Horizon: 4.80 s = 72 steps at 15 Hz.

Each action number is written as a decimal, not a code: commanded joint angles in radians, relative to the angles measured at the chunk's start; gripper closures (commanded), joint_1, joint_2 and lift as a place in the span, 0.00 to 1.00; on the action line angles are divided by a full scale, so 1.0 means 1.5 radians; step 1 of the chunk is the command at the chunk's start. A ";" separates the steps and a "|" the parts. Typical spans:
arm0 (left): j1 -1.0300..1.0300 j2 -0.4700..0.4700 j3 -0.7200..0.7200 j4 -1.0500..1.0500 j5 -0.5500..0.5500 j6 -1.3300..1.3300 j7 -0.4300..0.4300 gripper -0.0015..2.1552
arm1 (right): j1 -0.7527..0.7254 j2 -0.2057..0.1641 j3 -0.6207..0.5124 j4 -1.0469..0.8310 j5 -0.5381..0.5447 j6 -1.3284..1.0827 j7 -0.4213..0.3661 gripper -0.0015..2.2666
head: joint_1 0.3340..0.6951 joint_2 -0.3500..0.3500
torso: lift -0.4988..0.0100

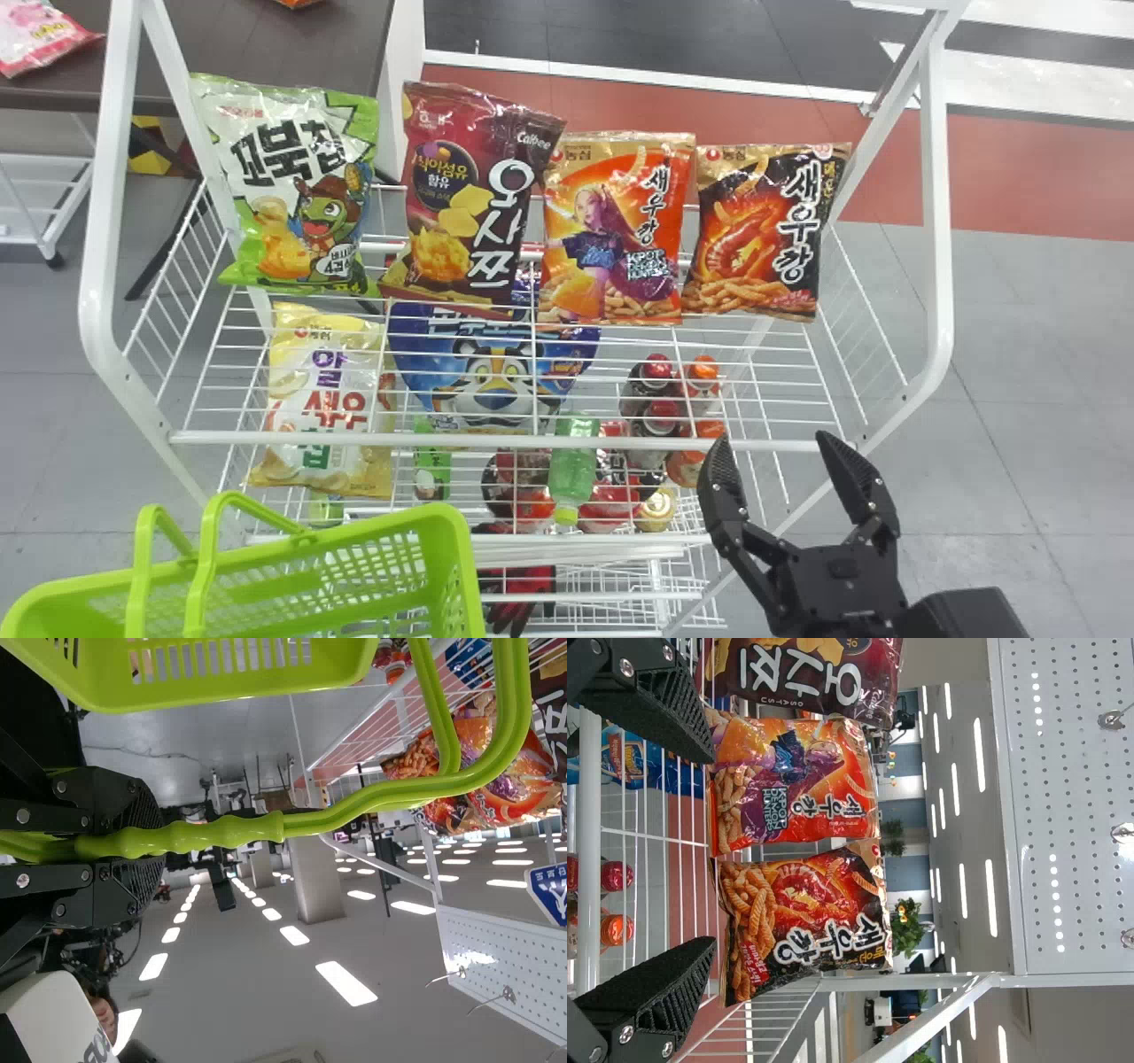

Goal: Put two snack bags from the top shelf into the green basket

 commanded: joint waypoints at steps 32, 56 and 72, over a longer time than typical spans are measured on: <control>-0.028 0.014 -0.043 -0.002 -0.027 0.004 0.001 1.00 | -0.290 0.029 0.046 0.036 -0.010 0.324 -0.001 0.03 | 1.00 0.39 | 0.98; -0.031 0.016 -0.047 0.008 -0.035 0.002 0.001 1.00 | -0.546 0.038 0.130 0.211 0.011 0.551 -0.008 0.99 | 1.00 0.58 | 0.98; -0.035 0.023 -0.060 0.008 -0.040 0.002 0.000 1.00 | -0.350 0.027 0.094 -0.188 0.094 0.774 -0.074 0.99 | 1.00 0.49 | 0.98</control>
